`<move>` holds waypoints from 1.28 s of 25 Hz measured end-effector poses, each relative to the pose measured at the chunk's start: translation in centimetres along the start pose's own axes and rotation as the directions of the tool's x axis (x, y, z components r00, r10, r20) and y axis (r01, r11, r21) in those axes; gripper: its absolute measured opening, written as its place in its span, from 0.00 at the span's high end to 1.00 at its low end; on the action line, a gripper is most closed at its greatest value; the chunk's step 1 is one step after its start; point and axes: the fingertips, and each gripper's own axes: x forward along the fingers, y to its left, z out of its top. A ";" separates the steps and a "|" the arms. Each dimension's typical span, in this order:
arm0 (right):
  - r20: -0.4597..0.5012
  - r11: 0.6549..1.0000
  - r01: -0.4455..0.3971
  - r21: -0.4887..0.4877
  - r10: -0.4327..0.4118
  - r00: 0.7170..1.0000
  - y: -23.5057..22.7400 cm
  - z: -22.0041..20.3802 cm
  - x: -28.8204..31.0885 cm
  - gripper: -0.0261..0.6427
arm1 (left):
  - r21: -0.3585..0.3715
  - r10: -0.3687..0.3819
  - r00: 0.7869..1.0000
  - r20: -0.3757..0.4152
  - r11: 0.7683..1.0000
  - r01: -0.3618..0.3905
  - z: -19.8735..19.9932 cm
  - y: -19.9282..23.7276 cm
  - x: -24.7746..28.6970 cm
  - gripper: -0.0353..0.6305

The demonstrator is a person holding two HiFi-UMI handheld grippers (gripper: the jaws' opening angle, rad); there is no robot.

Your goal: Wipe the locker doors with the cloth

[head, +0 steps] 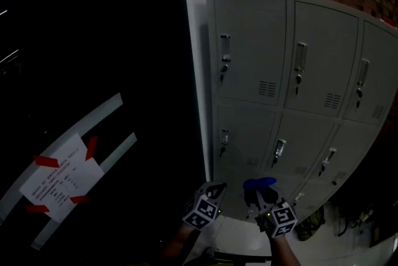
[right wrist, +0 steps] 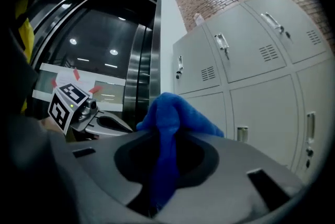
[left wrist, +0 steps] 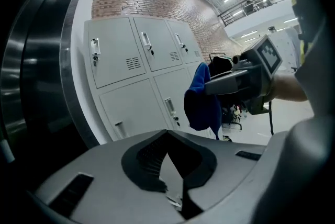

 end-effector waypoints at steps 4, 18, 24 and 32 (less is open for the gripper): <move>0.021 1.000 0.028 -0.012 -0.027 0.999 -1.1 0.8 5.9 0.86 | 0.037 -0.013 1.000 0.018 0.999 0.012 0.6 6.3 4.3 0.94; 0.337 0.979 -0.019 -0.203 0.088 0.937 -5.3 32.3 25.4 0.86 | 0.083 0.027 0.999 0.035 0.996 -0.030 4.7 13.8 11.2 0.94; 0.356 0.991 0.017 -0.132 0.031 0.934 -4.9 46.5 33.1 0.86 | 0.116 0.056 0.998 0.027 0.991 -0.059 5.2 14.2 10.9 0.94; 0.334 0.985 0.045 -0.165 0.012 0.943 -4.1 51.1 35.1 0.86 | 0.066 0.031 1.000 -0.001 0.997 -0.031 3.3 14.2 11.9 0.94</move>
